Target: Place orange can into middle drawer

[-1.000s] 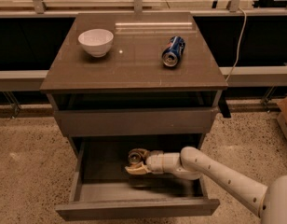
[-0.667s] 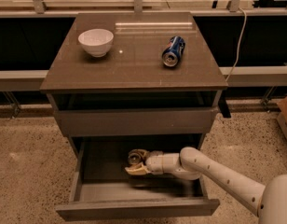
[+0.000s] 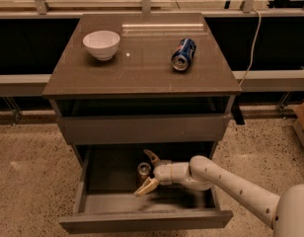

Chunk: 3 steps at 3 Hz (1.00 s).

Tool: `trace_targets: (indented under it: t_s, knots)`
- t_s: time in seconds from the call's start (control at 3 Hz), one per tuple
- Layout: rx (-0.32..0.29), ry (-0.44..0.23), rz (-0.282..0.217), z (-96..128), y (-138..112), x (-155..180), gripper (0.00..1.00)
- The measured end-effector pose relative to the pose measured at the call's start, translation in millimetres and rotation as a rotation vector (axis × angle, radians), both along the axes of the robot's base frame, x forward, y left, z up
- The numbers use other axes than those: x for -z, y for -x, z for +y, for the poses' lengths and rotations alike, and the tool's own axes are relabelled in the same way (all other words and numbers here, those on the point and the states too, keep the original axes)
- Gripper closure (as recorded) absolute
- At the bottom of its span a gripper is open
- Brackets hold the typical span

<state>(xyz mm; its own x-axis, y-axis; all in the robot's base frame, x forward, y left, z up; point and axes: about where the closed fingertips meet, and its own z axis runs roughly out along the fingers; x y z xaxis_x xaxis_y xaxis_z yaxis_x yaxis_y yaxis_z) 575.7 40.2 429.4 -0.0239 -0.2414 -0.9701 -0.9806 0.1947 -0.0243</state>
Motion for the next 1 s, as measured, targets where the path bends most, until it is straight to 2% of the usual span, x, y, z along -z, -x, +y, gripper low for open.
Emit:
trace_targets:
  t_s: [0.33,0.67,1.0]
  knots:
    - [0.000,0.000,0.000,0.0,0.0,0.0,0.00]
    - [0.004,-0.012,-0.058,-6.1,4.6,-12.1,0.00]
    - [0.063,-0.009,-0.102,-30.5,9.9,-21.7,0.00]
